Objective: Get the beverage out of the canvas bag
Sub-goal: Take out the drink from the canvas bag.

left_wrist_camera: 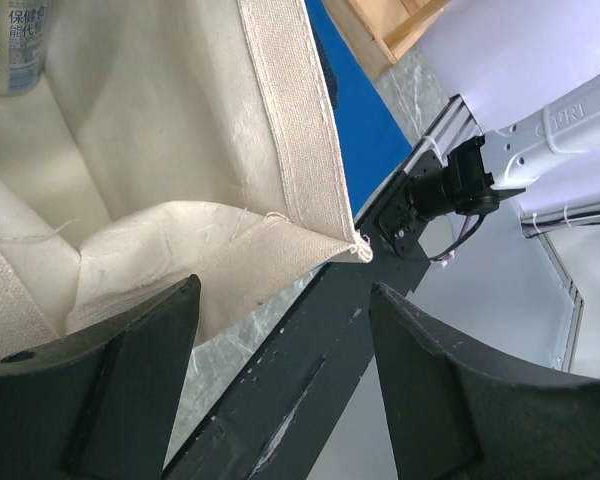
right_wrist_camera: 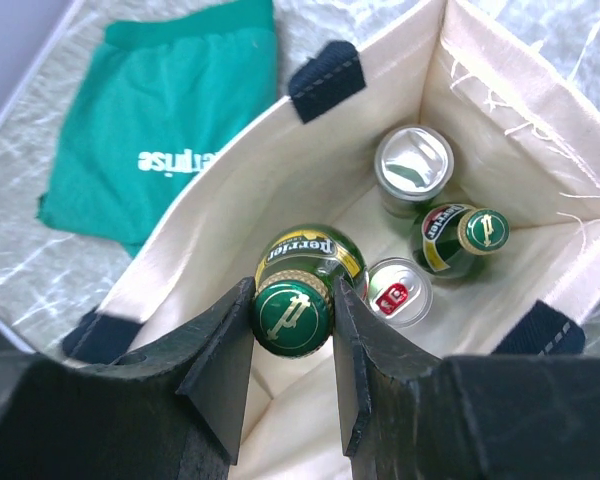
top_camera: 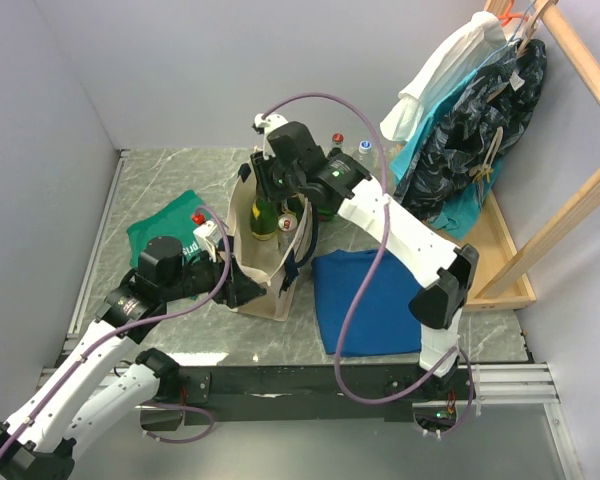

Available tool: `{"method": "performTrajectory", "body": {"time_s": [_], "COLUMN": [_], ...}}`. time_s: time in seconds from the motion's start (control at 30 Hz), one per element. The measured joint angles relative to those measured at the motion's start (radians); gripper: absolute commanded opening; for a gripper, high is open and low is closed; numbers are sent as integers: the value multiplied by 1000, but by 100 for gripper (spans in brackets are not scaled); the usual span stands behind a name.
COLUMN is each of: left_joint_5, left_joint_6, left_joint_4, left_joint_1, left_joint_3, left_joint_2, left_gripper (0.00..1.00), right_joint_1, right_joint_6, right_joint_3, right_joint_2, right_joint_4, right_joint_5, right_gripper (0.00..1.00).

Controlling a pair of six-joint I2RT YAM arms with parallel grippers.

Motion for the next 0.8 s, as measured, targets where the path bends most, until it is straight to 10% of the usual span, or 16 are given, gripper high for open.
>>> {"method": "performTrajectory", "body": {"time_s": [0.8], "left_joint_5": [-2], "left_joint_6": [0], "left_joint_4": [0], "left_joint_1": [-2], "left_joint_3": [-4], "left_joint_2": [-19], "left_gripper": [77], "right_joint_1": [32], "right_joint_6": [-37], "right_joint_3": [47], "right_joint_2": [-90], "right_joint_4": [-21], "right_joint_5": [-20], "right_gripper": [0]}}
